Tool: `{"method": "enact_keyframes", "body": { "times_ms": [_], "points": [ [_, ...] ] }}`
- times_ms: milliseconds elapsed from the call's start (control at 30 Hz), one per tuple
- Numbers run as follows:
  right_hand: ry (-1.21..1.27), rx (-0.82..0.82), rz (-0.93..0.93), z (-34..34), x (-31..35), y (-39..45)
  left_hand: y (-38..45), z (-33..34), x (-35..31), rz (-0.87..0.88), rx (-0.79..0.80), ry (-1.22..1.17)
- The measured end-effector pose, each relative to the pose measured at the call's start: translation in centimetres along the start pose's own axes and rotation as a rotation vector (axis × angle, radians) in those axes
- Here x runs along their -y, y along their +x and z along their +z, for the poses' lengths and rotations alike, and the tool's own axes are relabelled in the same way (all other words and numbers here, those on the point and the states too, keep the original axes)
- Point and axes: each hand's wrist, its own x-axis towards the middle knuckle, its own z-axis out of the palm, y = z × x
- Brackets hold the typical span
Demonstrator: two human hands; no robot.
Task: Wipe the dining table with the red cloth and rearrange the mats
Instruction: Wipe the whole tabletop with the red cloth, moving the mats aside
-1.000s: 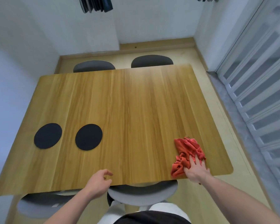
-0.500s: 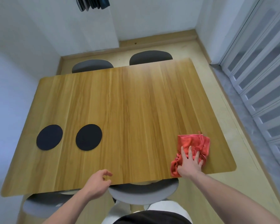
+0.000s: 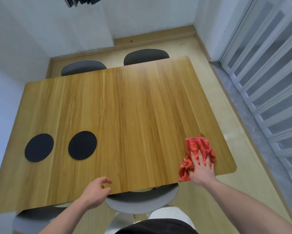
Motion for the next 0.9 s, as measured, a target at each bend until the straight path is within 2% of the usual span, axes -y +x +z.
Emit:
{"method": "enact_keyframes", "body": {
  "times_ms": [233,500,700,900],
  "points": [
    [0.086,0.02,0.185,-3.9,-5.3,2.6,-0.7,-0.1,2.0,-0.065,-0.024,-0.03],
    [0.169,0.004,0.33,-4.9,-0.1,5.0,-2.2,0.0,4.0,-0.156,-0.021,-0.043],
    [0.079,0.014,0.111,-2.3,9.1,3.2,-2.7,0.0,3.8,-0.173,-0.02,-0.093],
    [0.149,0.191,-0.226,0.1,20.1,-1.3,-2.8,0.2,2.9,-0.157,-0.016,-0.099]
  ]
}}
